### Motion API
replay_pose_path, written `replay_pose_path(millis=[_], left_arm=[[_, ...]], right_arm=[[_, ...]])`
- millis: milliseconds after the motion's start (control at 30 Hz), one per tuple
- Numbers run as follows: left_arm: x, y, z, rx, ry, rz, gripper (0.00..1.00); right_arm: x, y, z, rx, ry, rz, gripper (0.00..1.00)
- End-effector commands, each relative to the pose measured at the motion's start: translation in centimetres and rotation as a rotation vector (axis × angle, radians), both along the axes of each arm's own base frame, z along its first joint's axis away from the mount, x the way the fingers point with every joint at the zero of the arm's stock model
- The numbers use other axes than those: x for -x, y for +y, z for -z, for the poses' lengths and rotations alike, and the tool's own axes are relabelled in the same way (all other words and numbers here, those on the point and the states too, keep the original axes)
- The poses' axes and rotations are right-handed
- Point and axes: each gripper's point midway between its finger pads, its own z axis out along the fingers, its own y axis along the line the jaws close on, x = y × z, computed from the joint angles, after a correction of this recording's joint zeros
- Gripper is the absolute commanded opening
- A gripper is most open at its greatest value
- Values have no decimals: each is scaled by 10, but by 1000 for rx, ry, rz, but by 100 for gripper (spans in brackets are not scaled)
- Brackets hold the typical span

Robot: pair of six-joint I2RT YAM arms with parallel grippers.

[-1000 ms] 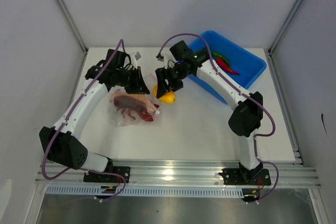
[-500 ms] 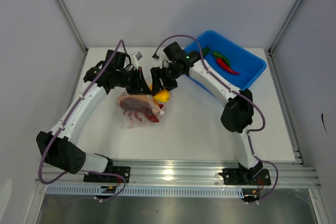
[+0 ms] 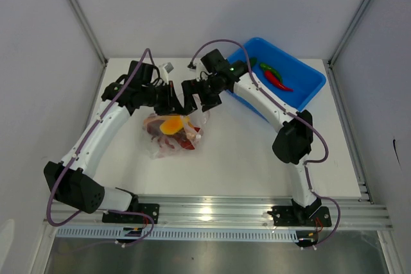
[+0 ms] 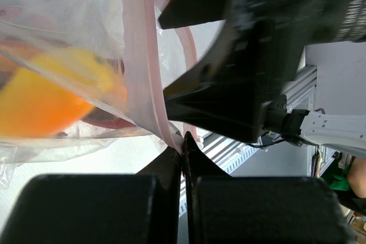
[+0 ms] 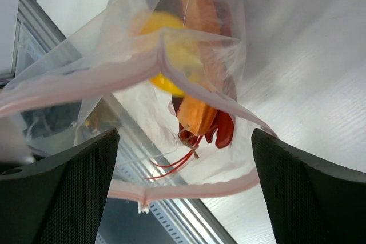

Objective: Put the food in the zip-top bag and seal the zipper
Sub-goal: Place the fake fruit in the zipper food storage bag, then pick up the fake vegetable from the bin.

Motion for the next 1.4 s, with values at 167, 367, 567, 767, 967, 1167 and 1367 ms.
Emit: replay_pose_path(millis=[167,367,567,767,967,1167,1367], left_arm=[[-8,-8,-31,56,-104,6,1],[-11,-10,-23,60,-85,11,0],[-14,-14,-13,68,-61,19,1],[-16,-14,2,54,-35,10,1],[-14,-11,22,36,13,-9,1],[-15,-8,39,17,47,-44,1],[-21,-11,45,27,56,-59,0]], right_arm=[[-54,-79,-96,-62,-236,286,99],[-128,-180,-101,-91,-262,701,99],[-189,-231,-63,-78,-255,947,99],[-241,-230,-9,-88,-278,1032,97],[-288,-217,54,-146,-212,1102,91],[-319,-211,102,-166,-166,1156,85],[-338,-202,113,-199,-172,1126,83]])
